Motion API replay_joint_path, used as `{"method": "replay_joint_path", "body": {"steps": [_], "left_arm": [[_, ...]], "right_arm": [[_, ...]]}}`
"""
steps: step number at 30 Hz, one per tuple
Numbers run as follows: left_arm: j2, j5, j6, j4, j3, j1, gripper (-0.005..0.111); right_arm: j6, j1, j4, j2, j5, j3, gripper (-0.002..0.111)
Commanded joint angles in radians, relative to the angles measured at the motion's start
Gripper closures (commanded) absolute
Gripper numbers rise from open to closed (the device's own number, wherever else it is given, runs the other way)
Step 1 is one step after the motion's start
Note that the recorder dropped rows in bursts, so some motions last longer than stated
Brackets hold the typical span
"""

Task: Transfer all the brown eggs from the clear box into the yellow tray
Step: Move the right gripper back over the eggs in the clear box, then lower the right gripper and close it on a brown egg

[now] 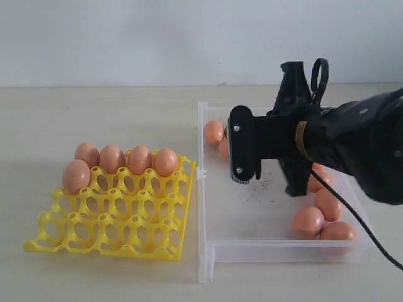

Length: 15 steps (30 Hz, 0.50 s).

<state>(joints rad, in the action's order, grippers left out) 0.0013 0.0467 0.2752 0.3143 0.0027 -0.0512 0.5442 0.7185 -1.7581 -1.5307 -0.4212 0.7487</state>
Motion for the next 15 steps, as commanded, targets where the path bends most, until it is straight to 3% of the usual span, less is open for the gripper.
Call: {"method": "replay_joint_path", "body": {"steps": [1,3,4,7,9,11,15], "left_arm": [[-0.001,0.006,0.003,0.005,-0.003,0.006,0.103],[-0.001,0.006,0.003,0.005,-0.003,0.004,0.103],[-0.001,0.006,0.003,0.005,-0.003,0.004,0.103],[-0.001,0.006,0.003,0.005,-0.003,0.004,0.103],[-0.001,0.006,0.003,0.005,-0.003,0.004,0.103],[-0.001,0.006,0.003,0.005,-0.003,0.004,0.103],[-0.001,0.006,0.003,0.005,-0.003,0.004,0.103]], "right_arm": [[-0.396,0.042,0.014,-0.021,-0.431,0.001,0.109],[-0.369,0.042,0.014,-0.026,-0.54,0.007,0.109],[-0.279,0.037,0.19,-0.037,-0.578,0.058,0.109],[-0.457,-0.11,1.108,-0.041,-0.428,0.3,0.109],[-0.609,-0.223,1.645,-0.067,-0.438,0.428,0.109],[-0.766,-0.292,1.962,-0.097,-0.458,0.474,0.105],[-0.798,-0.303,1.958,-0.141,-0.51,0.484,0.079]]}}
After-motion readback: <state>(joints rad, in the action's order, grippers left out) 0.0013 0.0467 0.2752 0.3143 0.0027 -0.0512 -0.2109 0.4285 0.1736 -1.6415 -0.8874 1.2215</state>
